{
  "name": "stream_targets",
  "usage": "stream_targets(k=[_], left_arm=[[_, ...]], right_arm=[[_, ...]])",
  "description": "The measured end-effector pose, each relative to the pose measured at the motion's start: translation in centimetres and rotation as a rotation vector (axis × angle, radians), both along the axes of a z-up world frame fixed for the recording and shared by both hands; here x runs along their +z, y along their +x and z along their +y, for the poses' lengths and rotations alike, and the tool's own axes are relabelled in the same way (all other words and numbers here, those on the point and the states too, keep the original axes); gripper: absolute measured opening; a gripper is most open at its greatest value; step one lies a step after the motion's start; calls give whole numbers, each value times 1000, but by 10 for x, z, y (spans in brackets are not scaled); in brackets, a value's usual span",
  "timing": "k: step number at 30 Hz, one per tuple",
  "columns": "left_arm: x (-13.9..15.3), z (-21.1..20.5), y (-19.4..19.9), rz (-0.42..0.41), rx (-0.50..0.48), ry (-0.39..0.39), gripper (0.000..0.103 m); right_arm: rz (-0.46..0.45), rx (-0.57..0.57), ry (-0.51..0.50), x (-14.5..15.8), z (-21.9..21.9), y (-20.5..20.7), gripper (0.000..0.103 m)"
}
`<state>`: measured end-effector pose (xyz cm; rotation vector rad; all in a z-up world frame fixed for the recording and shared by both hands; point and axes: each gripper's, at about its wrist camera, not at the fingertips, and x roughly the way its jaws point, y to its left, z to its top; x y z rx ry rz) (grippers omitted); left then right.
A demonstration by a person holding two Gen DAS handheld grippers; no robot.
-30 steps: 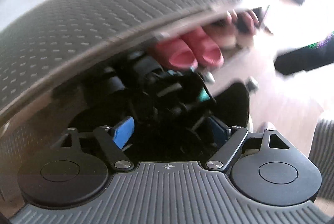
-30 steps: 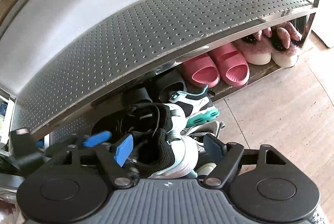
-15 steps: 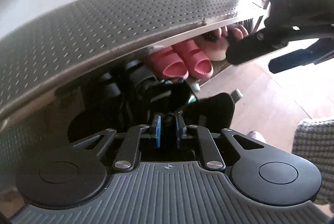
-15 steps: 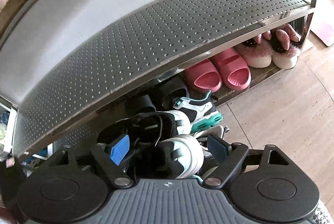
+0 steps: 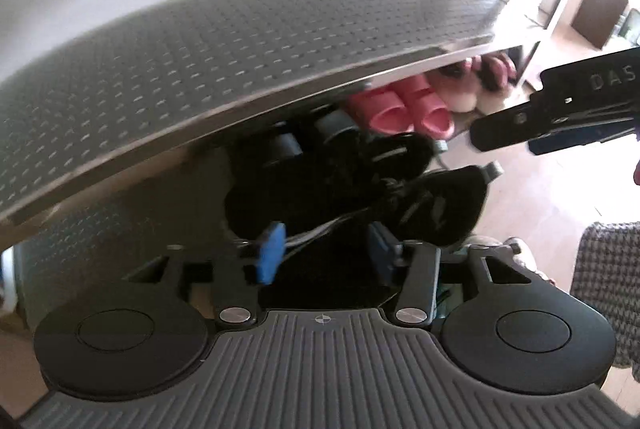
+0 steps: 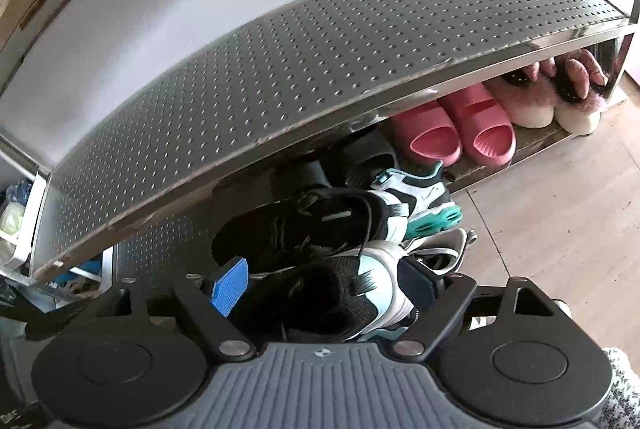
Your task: Organize scattered shoes
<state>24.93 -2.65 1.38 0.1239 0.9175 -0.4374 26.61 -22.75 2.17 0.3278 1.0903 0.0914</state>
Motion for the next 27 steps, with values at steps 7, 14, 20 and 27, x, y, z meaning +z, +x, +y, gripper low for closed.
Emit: stream_targets(k=[7, 14, 20, 27], left_arm=[[-13, -50, 1, -72, -192, 116, 71], [-54, -69, 24, -9, -205, 137, 64], [-75, -89, 24, -77, -172, 203, 43], [-24, -27, 12, 30, 88, -3, 30]], right_arm=[[39, -22, 1, -4, -16, 2, 84], [86, -53, -12, -8, -40, 1, 84], [92, -90, 14, -5, -46, 4, 85], [64, -70, 8, 1, -29, 6, 85]])
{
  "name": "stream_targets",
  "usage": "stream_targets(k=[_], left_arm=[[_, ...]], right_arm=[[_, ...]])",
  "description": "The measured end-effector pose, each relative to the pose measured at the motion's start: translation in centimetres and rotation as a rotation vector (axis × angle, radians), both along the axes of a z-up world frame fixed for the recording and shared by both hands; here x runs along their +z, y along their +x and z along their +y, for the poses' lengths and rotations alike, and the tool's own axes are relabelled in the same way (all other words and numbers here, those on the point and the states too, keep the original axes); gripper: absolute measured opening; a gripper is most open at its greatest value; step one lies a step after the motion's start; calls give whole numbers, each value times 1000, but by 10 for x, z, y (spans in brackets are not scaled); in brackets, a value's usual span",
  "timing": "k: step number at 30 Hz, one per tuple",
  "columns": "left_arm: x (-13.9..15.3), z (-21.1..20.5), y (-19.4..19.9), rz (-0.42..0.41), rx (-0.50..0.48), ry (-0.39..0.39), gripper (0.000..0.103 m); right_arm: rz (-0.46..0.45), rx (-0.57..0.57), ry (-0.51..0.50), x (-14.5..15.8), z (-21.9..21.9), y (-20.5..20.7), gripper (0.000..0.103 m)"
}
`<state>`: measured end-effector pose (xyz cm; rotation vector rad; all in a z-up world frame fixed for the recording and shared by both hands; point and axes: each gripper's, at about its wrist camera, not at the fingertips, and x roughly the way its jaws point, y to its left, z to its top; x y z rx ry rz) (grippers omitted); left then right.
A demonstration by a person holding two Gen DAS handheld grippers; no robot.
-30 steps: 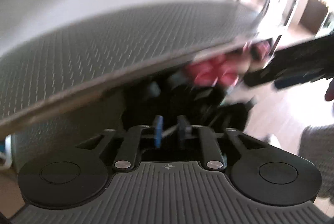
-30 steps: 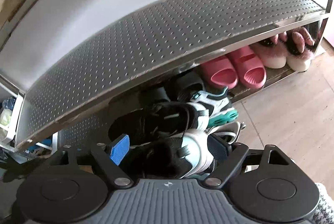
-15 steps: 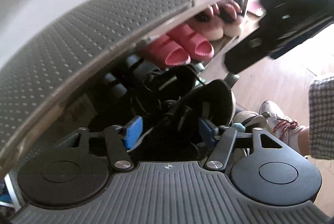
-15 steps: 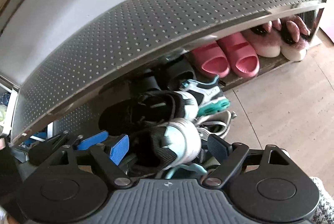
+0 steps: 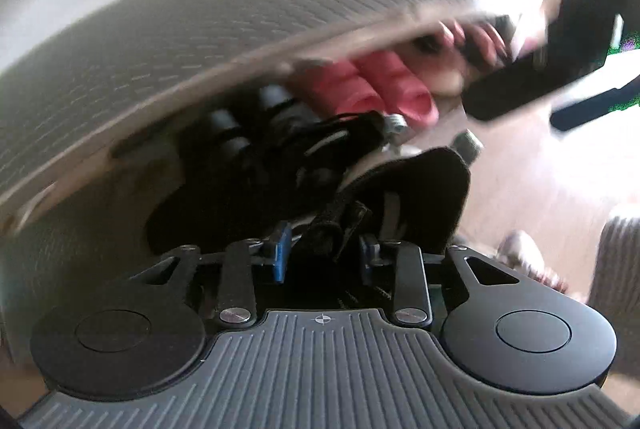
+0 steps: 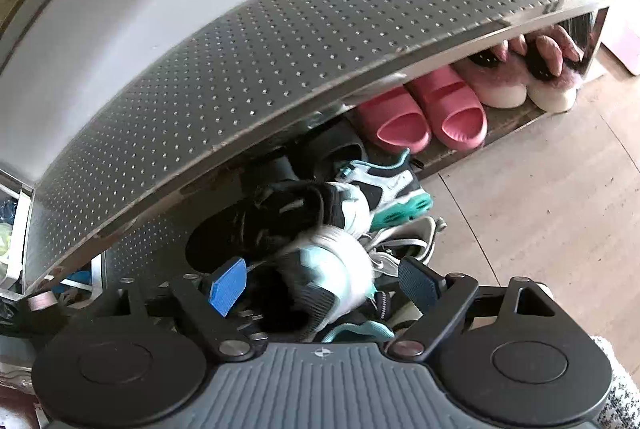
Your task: Organize scattered shoes
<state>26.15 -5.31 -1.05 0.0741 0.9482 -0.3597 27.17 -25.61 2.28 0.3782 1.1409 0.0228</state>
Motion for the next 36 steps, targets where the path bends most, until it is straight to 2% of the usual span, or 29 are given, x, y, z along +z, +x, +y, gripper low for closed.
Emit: stream_targets(k=[3, 5, 9, 10, 11, 12, 13, 15, 18, 20, 21, 23, 25, 28, 29, 32, 36], left_arm=[[27, 56, -15, 26, 183, -120, 28], [34, 92, -26, 39, 299, -164, 28], [25, 144, -45, 88, 501, -123, 30], [19, 155, -49, 120, 546, -113, 38], [9, 169, -52, 175, 618, -114, 55], [-2, 181, -53, 236, 684, -93, 62], [-11, 190, -53, 295, 738, -57, 65], [-18, 209, -56, 336, 795, 8, 68], [0, 226, -65, 271, 777, 48, 76], [14, 230, -71, 207, 756, 81, 87], [21, 234, -73, 184, 748, 94, 88], [37, 245, -77, 137, 723, 130, 90], [47, 255, -81, 113, 712, 159, 91], [50, 275, -83, 131, 701, 164, 91], [50, 283, -85, 143, 705, 159, 91], [51, 307, -94, 165, 731, 148, 91], [46, 318, -92, 149, 770, 143, 91]], right_arm=[[-11, 14, 12, 3, 10, -1, 85], [-19, 35, 13, 5, 20, -2, 85], [-20, 93, 6, 4, 43, -4, 86], [-17, 104, 4, 3, 48, -4, 86], [-15, 116, 4, 1, 53, -4, 86], [-15, 133, 2, 0, 60, -3, 86], [-17, 148, -3, -1, 65, -3, 88], [-21, 182, -15, -4, 78, -2, 89], [-18, 247, -6, -10, 99, -4, 89], [-15, 290, 6, -14, 114, -6, 89], [-14, 307, 12, -16, 119, -7, 88], [-16, 384, 37, -22, 140, -14, 84], [-20, 497, 36, -33, 169, -25, 67], [21, 620, 26, -62, 207, -37, 59], [66, 645, 31, -78, 223, -39, 57], [217, 583, 88, -132, 264, -29, 57], [287, 494, 105, -190, 316, -15, 67]])
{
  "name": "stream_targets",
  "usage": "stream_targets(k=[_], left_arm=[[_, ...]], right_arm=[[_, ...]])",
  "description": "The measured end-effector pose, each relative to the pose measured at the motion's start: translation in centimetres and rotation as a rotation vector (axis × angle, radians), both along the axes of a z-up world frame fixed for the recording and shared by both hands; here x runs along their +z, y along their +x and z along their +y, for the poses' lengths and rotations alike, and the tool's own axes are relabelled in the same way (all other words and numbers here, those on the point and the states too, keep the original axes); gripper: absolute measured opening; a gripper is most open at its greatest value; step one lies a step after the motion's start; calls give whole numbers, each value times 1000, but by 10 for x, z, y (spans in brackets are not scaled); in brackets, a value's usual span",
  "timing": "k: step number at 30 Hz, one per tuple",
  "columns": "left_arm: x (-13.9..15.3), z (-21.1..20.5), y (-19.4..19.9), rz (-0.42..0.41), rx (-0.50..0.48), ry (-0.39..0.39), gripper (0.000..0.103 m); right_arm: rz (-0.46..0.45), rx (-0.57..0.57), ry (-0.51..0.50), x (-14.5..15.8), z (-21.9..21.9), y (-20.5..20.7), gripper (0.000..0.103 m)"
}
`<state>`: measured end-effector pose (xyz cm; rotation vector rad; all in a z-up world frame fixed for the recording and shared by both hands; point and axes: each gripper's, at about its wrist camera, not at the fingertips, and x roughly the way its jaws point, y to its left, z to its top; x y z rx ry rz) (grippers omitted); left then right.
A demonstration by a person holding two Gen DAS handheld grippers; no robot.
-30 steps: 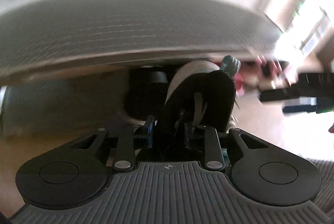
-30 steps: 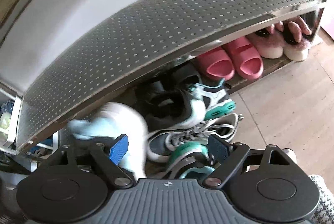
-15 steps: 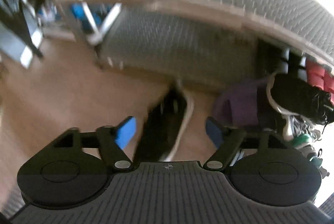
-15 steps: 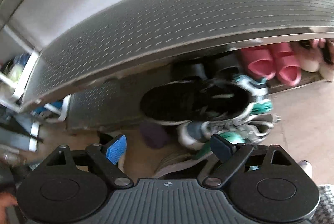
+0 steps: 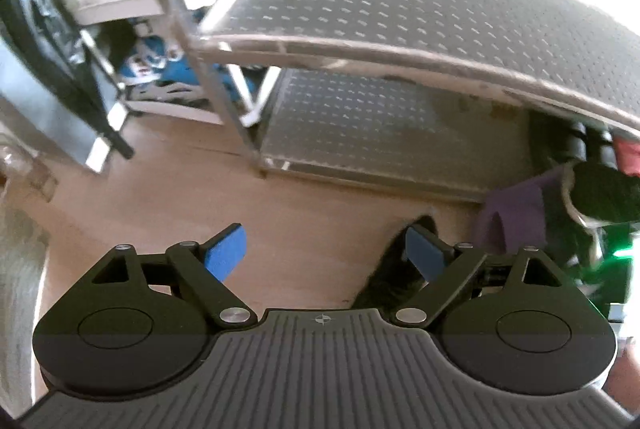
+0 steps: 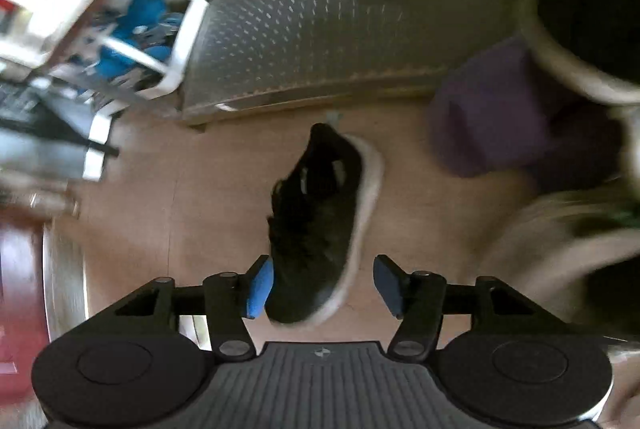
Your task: Organize scattered shoes
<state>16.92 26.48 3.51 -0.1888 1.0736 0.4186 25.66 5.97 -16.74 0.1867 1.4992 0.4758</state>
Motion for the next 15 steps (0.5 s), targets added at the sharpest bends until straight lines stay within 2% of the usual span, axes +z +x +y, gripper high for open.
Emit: stream_targets(k=[3, 5, 6, 9, 12, 15], left_arm=[[5, 9, 0, -28, 14, -5, 92], [9, 16, -1, -40, 20, -12, 92], [10, 20, -1, -41, 27, -15, 92], [13, 32, 0, -53, 62, -24, 92], [19, 37, -1, -69, 81, -31, 92], [20, 35, -1, -70, 73, -34, 92]], right_arm=[[-22, 58, -134, -40, 45, 0, 66], [-68, 93, -205, -57, 57, -2, 60], [-94, 111, -238, -66, 62, -3, 59], [-113, 115, -248, -89, 70, -5, 60], [-123, 95, -247, -94, 77, -7, 47], [-173, 99, -209, -84, 82, -10, 39]])
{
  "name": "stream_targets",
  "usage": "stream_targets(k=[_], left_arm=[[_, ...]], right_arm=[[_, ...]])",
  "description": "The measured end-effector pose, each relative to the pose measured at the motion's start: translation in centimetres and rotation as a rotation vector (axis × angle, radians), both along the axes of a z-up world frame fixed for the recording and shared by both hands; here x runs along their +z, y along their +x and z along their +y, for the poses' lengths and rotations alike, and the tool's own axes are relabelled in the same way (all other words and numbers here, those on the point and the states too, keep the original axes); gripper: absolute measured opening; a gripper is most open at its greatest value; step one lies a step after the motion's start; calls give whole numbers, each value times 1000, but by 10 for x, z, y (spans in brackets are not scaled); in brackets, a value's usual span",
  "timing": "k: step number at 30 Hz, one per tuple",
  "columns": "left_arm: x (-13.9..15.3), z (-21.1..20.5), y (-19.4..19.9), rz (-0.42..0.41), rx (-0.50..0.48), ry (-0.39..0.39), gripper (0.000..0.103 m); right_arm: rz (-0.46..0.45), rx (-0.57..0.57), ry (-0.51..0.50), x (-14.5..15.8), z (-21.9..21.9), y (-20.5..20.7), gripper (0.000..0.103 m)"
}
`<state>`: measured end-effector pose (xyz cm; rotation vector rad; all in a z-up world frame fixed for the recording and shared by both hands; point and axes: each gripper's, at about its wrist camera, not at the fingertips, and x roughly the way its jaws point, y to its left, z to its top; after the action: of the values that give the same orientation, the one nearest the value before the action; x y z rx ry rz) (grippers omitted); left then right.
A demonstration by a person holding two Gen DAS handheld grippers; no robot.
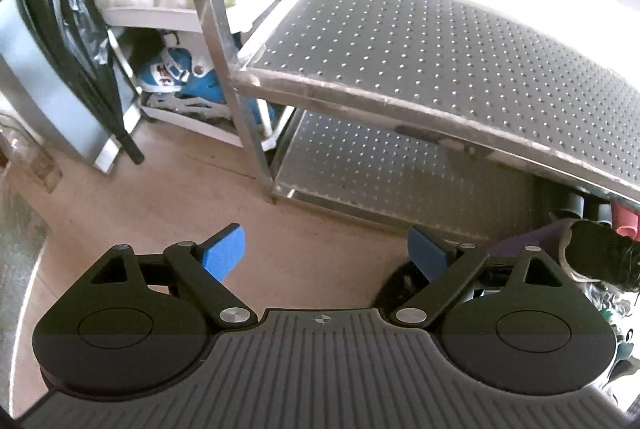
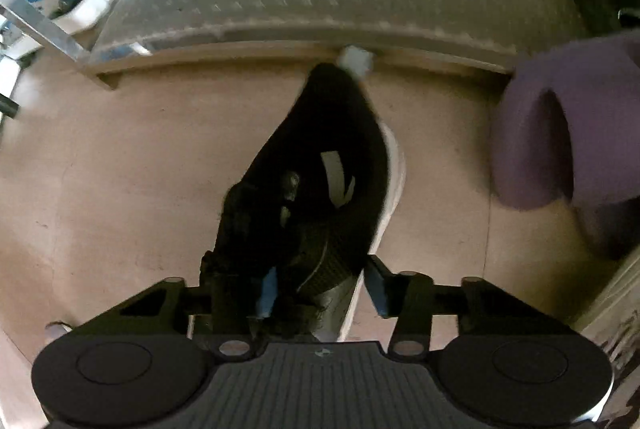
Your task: Organize scattered shoes
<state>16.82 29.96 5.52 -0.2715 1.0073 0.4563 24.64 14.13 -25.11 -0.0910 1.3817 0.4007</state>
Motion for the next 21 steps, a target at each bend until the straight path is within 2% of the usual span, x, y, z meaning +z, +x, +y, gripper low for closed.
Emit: stream_targets(k=[4, 7, 12, 15, 19, 21], left_arm=[[-1, -6, 2, 2, -17, 1, 92], [-2, -9, 4, 9, -21, 7, 92], [-5, -10, 8, 18, -16, 17, 92], [-8, -13, 10, 31, -27, 30, 92], [-12, -21, 14, 46, -53, 46, 92], [-12, -27, 16, 44, -67, 50, 92]], right_arm=[[-48, -9, 54, 12, 1, 2, 26], [-54, -44, 70, 14, -1, 10, 26], [-32, -272, 131, 6, -7, 15, 26], [-47, -264, 124, 7, -3, 8, 35], [19, -183, 135, 15, 3, 13, 48], [36, -163, 162, 33, -11, 15, 58]])
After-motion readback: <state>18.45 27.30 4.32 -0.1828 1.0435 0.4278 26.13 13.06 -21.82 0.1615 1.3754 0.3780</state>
